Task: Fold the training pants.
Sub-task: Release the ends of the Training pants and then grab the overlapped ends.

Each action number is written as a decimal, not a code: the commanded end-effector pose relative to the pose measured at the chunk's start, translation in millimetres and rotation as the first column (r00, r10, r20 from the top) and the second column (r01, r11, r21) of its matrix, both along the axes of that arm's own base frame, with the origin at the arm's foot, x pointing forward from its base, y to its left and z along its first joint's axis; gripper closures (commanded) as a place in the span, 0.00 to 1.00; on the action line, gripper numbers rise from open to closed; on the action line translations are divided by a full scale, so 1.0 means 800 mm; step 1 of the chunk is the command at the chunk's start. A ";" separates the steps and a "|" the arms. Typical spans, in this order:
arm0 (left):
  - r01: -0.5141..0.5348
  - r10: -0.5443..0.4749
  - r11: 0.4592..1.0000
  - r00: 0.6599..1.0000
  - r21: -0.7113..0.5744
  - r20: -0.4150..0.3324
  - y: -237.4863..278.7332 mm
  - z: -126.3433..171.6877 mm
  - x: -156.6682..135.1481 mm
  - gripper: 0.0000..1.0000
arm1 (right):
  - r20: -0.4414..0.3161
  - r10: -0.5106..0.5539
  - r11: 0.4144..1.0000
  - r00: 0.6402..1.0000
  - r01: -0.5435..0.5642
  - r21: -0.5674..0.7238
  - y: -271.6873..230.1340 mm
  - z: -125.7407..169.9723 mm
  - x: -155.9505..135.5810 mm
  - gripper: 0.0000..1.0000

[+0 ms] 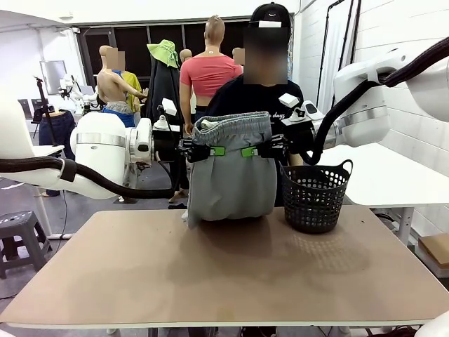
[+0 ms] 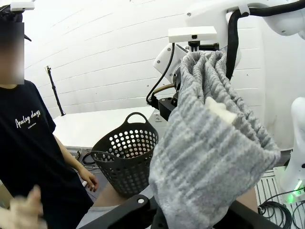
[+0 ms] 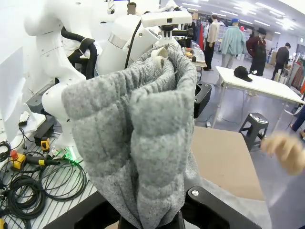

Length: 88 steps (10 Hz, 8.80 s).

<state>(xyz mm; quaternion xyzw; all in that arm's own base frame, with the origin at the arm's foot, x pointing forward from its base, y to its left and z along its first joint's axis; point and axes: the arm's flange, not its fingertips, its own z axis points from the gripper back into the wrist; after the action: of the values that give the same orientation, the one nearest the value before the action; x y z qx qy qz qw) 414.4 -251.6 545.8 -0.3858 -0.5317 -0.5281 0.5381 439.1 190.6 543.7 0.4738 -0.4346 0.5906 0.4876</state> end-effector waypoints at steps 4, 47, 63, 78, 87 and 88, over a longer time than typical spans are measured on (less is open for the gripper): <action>-0.016 0.016 1.000 1.000 -0.022 0.003 0.002 0.000 -0.005 1.00 | 0.006 -0.002 1.000 1.000 0.002 0.018 0.001 0.005 -0.002 1.00; -0.016 0.016 1.000 1.000 -0.022 0.003 0.002 0.000 -0.005 1.00 | 0.006 -0.002 1.000 1.000 0.002 0.018 0.001 0.005 -0.002 1.00; -0.016 0.016 1.000 1.000 -0.022 0.003 0.002 0.000 -0.005 1.00 | 0.006 -0.002 1.000 1.000 0.002 0.018 0.001 0.005 -0.002 1.00; -0.016 0.016 1.000 1.000 -0.022 0.003 0.002 0.000 -0.005 1.00 | 0.006 -0.002 1.000 1.000 0.002 0.018 0.001 0.005 -0.002 1.00; -0.016 0.016 1.000 1.000 -0.022 0.003 0.002 0.000 -0.005 1.00 | 0.006 -0.002 1.000 1.000 0.002 0.018 0.001 0.005 -0.002 1.00; -0.016 0.016 1.000 1.000 -0.022 0.003 0.002 0.000 -0.005 1.00 | 0.006 -0.002 1.000 1.000 0.002 0.018 0.001 0.005 -0.002 1.00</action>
<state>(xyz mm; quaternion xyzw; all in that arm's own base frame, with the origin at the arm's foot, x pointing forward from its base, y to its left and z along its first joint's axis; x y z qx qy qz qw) 413.4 -251.3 545.0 -0.3858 -0.5314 -0.5279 0.5387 439.2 190.3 543.9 0.4734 -0.4349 0.5906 0.4878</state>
